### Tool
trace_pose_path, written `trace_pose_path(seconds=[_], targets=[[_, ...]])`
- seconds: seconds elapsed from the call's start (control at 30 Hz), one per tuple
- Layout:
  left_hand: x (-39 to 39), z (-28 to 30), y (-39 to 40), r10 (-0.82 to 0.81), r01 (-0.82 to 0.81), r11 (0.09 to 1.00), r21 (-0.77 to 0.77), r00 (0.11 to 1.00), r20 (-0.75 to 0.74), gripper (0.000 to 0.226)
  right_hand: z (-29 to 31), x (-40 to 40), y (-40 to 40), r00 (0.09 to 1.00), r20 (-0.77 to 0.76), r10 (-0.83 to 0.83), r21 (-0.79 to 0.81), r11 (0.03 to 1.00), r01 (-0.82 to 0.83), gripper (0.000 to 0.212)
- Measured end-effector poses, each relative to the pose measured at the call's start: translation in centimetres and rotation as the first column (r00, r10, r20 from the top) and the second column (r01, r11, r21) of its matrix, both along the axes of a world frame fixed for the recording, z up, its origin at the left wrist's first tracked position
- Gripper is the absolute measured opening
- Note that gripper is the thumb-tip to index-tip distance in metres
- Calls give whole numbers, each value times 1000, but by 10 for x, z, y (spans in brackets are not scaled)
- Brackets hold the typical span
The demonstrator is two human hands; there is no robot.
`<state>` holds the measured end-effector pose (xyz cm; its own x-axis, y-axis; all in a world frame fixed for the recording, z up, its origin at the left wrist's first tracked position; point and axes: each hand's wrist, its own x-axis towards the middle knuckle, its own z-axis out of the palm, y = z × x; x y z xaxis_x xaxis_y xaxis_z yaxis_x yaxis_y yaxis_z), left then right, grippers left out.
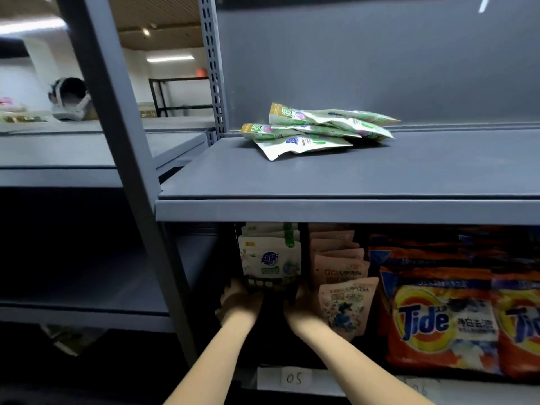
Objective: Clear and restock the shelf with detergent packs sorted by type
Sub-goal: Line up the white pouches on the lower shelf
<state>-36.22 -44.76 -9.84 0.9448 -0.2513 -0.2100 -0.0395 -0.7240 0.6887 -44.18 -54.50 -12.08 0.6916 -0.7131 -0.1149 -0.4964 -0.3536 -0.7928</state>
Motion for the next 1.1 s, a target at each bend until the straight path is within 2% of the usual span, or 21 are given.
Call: trace_pose_path(seconds=[0.1, 0.2, 0.33, 0.4, 0.47, 0.53, 0.6, 0.73, 0.93, 1.0, 1.1], targets=[[-29, 25, 15, 3, -2, 1000, -9, 994, 109, 56, 36, -33, 9, 991, -58, 121, -98, 987, -127, 55], [-67, 61, 28, 2, -8, 1000, 17, 958, 287, 39, 72, -70, 18, 986, 49, 159, -215, 966, -145, 36], [-113, 117, 38, 27, 101, 978, -183, 808, 589, 11, 123, -114, 24, 938, 289, 190, -426, 903, -52, 19], [-126, 144, 37, 66, 148, 957, -249, 725, 685, 13, 151, -132, 23, 904, 373, 207, -493, 870, 4, 16], [-132, 172, 30, 110, 181, 938, -295, 651, 751, 17, 177, -142, 16, 867, 452, 211, -524, 849, 67, 27], [-128, 198, 20, 135, 208, 923, -323, 612, 779, 17, 201, -142, 1, 834, 522, 179, -530, 834, 153, 36], [-115, 221, 6, 129, 228, 920, -320, 594, 794, 14, 222, -136, -21, 814, 567, 131, -520, 823, 229, 37], [-78, 254, -28, 63, 238, 933, -271, 631, 773, 12, 253, -114, -70, 813, 581, 41, -446, 851, 276, 32], [-28, 280, -91, -104, 243, 962, -126, 749, 654, 22, 289, -73, -130, 921, 375, -107, -502, 812, 298, 21], [-16, 283, -111, -176, 261, 965, -35, 735, 655, 24, 298, -57, -145, 937, 324, -127, -532, 795, 292, 21], [0, 287, -134, -291, 321, 943, 88, 665, 688, 38, 309, -33, -167, 960, 230, -159, -558, 787, 264, 34]])
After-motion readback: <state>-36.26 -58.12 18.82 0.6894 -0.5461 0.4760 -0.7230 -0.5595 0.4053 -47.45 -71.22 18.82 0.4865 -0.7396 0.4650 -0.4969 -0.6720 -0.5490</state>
